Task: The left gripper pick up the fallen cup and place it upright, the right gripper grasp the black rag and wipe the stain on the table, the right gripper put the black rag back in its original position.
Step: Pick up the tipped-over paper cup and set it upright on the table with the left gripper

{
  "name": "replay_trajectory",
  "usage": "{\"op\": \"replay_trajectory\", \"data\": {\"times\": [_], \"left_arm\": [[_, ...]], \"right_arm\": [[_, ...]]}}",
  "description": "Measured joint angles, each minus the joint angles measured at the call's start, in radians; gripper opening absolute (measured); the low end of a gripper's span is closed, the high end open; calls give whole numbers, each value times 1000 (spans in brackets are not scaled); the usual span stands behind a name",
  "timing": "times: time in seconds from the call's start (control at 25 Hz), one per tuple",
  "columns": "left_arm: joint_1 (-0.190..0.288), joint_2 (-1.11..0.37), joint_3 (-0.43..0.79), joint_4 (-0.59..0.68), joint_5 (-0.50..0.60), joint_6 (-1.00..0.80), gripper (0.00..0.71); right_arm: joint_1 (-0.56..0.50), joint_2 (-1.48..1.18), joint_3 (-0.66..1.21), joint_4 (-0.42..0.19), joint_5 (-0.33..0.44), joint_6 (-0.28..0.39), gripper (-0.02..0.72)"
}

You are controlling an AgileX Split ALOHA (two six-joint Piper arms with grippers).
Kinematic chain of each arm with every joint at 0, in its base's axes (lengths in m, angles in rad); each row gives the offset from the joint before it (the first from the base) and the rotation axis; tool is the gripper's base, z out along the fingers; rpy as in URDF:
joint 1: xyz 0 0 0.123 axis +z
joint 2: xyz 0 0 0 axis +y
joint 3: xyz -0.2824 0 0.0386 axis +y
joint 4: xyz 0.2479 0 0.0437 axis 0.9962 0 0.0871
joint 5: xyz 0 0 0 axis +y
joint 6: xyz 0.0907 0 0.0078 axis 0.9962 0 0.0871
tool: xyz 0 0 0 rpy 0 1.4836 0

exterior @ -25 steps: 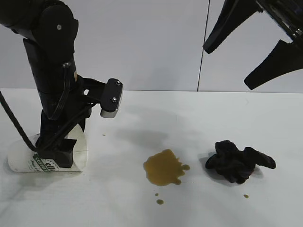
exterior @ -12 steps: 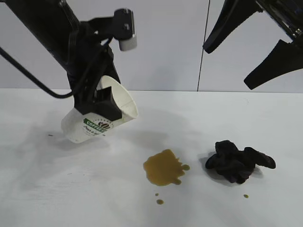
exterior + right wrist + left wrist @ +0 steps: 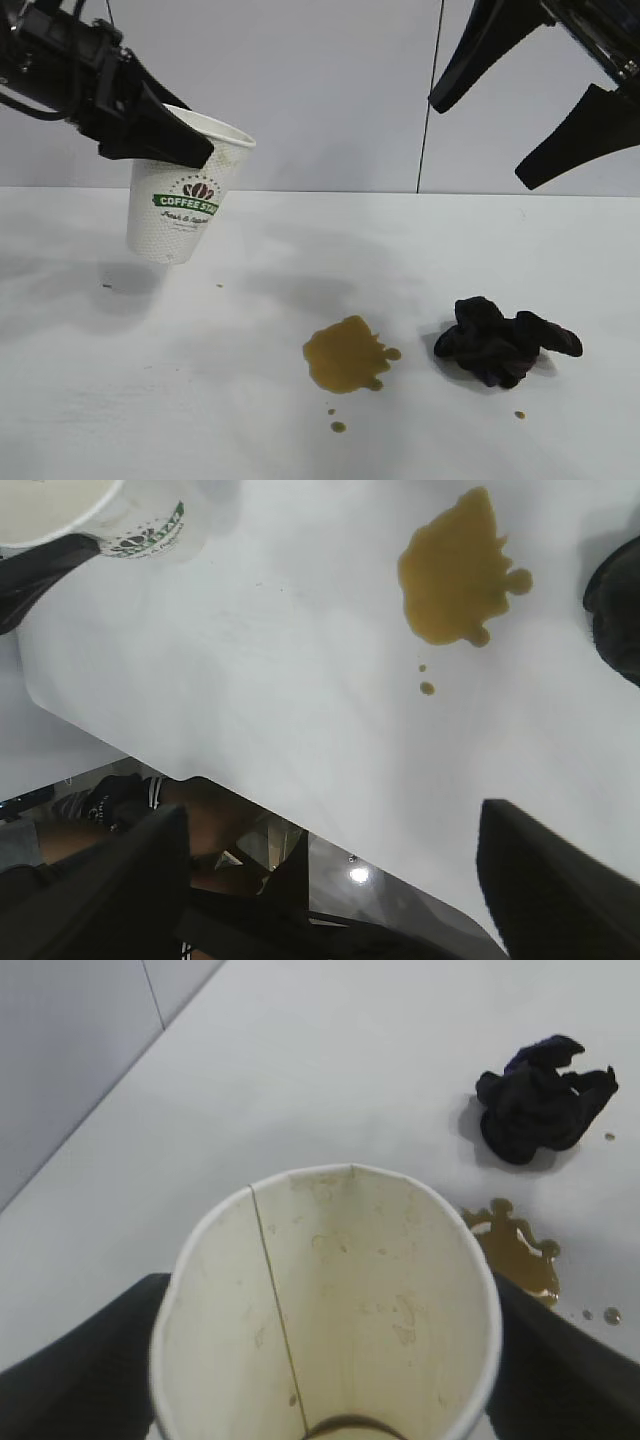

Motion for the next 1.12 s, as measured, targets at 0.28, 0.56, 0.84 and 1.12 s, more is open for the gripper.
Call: {"op": "replay_trajectory", "data": {"times": [0.28,0.56,0.84,1.12], "left_arm": [[91,13,182,-294,16,395,560],[93,149,208,-315,80,506,559],[93,188,208,-325,83,565,559],[93,188,208,-333,72,549,604]], "right_arm": [[0,0,0,0,-1,0,545],[0,0,0,0,-6,0,545],[0,0,0,0,-7,0,545],[0,0,0,-1,-7,0,545]]}}
